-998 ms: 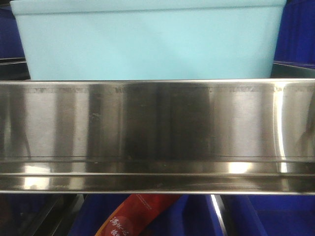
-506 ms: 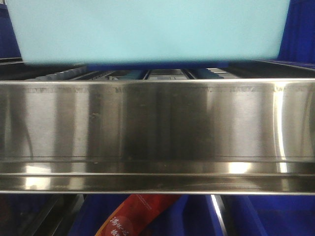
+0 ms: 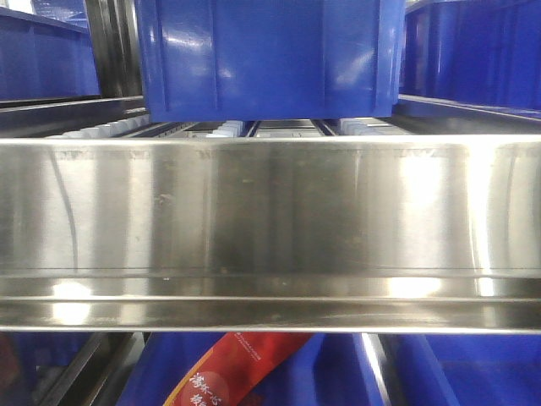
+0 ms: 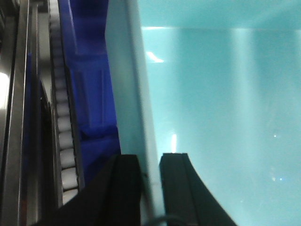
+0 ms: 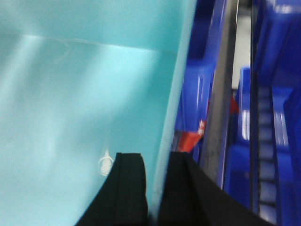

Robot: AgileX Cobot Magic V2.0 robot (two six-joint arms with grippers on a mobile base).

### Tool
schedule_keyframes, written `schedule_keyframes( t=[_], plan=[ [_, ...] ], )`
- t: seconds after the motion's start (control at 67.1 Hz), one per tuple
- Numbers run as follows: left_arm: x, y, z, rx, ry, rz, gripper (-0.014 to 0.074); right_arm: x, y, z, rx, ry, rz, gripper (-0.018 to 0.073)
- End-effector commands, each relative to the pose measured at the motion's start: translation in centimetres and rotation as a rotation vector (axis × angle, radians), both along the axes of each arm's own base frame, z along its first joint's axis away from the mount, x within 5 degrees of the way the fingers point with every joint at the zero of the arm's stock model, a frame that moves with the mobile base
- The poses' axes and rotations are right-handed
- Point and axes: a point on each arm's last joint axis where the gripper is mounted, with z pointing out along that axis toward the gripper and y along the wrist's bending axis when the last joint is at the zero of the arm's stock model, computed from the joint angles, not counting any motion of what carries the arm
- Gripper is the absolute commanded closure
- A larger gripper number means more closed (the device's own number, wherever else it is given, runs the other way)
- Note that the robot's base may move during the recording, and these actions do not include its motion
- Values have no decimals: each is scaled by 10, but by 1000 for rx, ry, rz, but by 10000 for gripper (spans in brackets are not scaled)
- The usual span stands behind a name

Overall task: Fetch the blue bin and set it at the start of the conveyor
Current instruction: 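Lift the teal bin with both grippers and pull it off the shelf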

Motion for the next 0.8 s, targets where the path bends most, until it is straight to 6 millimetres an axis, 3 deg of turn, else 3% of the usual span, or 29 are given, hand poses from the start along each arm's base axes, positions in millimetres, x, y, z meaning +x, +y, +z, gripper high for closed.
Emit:
schedule_keyframes(
  t=[0.0,0.789],
  plan=[
    [-5,2,10,-7,-61,-4,708,-4,-7,10,-47,-84,-21,711],
    [-5,2,9,-5,-53,-4,708,-4,-7,11,-46,-87,-21,711]
  ],
)
